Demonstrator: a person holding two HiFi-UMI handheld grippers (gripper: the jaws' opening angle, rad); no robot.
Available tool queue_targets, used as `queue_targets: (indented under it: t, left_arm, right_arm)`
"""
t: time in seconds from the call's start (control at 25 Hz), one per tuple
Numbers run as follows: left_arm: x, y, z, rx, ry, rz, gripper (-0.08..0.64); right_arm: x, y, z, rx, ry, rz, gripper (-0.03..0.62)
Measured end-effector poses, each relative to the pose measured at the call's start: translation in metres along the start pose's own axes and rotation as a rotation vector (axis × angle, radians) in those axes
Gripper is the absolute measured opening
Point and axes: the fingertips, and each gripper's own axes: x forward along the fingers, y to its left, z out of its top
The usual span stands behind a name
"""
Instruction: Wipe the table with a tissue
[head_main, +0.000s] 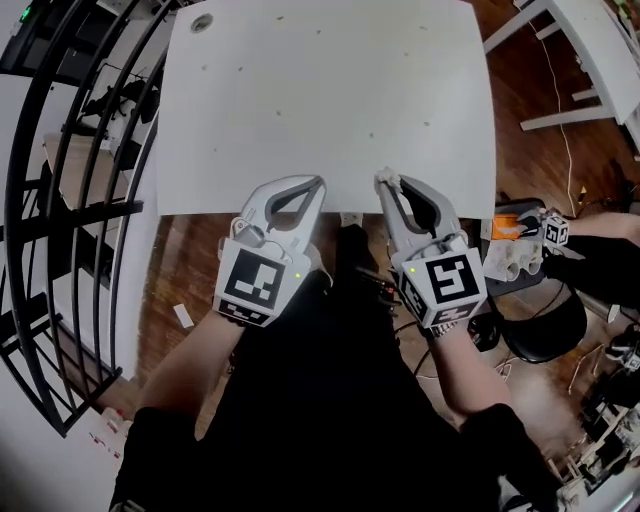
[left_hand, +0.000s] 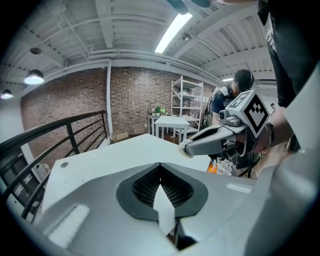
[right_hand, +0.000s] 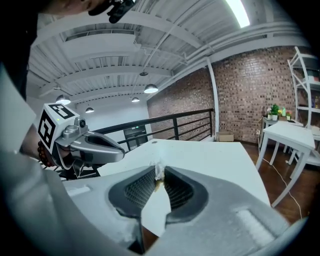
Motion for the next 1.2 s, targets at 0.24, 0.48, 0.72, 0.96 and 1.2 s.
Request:
queue_targets:
  t: [0.24,0.48,0.72,0.96,1.2]
  left_arm:
    - [0.035,0.015,-0.012,-0.041,0.051,0.013,0.017]
    - [0.054,0.020,-0.029,-0.069,0.092,0.032,0.017]
    - [0.075,0.027,-0.047,-0.098,0.132,0.052,0.017]
    - [0.085,0.031,-0.059,-0.122,0.162,0.071,0.017]
    - [0.096,0.037,-0.067,-0.138,0.181,0.079,0.017]
  right_arm:
    - [0.036,-0.024,-0.020,0.000,0.065,0.032,0.044]
    - [0.060,-0.033,-0.040,-0.029,0.110,0.071,0.044]
    - [0.088,-0.046,-0.065,-0.059,0.171,0.103,0.044]
    - [0.109,-0.052,-0.084,-0.069,0.222,0.131,0.044]
    - [0.125,-0.057,-0.099,-0.077,0.264,0.148,0.044]
